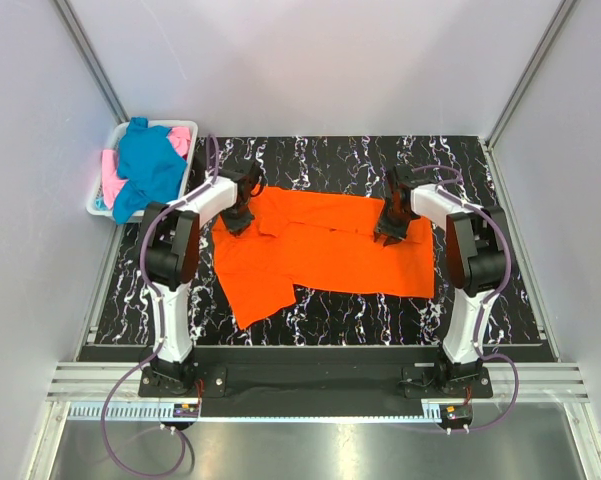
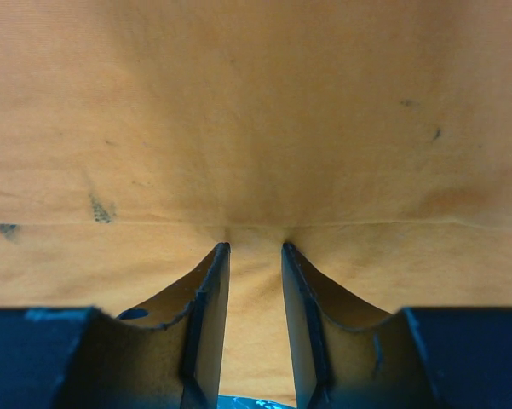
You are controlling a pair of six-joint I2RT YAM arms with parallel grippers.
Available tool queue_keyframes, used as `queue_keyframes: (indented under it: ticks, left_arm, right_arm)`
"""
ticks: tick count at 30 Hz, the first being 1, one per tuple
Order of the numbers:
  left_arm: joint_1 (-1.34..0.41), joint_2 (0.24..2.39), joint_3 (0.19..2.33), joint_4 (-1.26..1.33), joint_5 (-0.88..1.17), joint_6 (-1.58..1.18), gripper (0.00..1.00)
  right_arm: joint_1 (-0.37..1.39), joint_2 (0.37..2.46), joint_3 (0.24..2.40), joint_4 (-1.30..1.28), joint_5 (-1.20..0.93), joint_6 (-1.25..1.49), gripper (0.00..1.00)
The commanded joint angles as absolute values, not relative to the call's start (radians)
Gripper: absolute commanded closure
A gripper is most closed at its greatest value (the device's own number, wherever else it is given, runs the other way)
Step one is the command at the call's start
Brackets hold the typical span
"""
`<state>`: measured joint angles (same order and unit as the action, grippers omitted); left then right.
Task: Fold and stack the t-shirts
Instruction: Fold the tshirt
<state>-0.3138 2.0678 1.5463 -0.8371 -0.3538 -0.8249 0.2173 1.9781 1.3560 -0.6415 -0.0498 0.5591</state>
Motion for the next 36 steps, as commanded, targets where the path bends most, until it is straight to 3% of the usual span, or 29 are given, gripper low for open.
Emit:
queue_keyframes:
  ticks: [1,36]
  left_arm:
    - [-0.288,2.074,1.606,-0.942,-0.454,-0.854,0.83]
    - [-0.268,1.979,1.548,-0.885,-0.247,-0.785,0.82]
  right_arm:
    - [0.224,2.028,1.377,-0.767,0.08,0.569,0.62]
    - [0.225,2.066,1.407,-0.798,0.087,0.58,0.66]
